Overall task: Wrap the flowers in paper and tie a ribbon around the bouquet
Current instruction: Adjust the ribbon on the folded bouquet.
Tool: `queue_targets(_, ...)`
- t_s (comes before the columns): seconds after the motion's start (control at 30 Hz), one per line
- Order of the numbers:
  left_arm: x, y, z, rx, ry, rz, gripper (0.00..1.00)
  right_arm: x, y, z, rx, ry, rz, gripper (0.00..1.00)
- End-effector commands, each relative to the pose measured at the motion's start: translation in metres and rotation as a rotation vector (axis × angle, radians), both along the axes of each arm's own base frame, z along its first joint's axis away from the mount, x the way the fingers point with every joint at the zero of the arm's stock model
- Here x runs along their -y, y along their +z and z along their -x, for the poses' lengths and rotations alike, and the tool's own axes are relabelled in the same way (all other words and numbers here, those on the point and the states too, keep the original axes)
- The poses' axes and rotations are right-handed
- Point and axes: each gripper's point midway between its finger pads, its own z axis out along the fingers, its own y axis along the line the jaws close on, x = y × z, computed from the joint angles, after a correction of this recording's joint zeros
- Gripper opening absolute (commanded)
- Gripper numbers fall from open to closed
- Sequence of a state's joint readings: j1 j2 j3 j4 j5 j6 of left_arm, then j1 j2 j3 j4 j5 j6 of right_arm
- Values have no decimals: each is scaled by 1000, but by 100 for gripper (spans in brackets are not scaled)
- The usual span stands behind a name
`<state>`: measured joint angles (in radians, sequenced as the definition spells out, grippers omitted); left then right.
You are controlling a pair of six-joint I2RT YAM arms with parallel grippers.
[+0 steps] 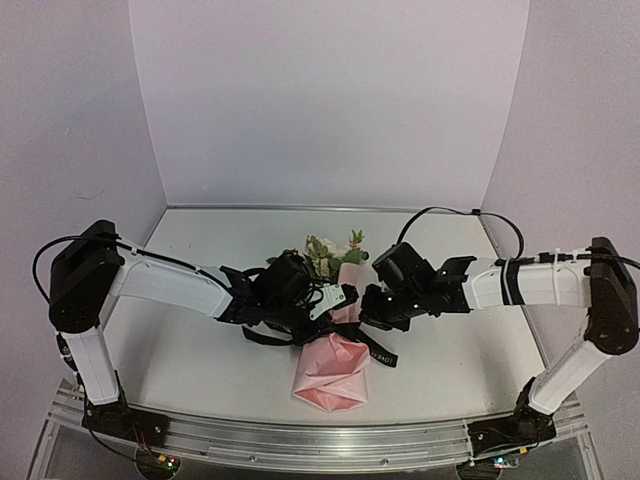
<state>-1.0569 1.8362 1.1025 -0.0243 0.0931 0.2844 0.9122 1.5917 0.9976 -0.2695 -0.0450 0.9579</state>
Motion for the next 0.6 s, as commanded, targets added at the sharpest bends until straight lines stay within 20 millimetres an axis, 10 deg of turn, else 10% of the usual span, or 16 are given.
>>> queue_targets(0.0,-3,-8,6,-17,-16,-15,26,15,8,-8,50,-34,6,0)
queue_targets(0.57,-7,-9,6,-16,-12,-22,24,63,3,-13,75,-104,72,0)
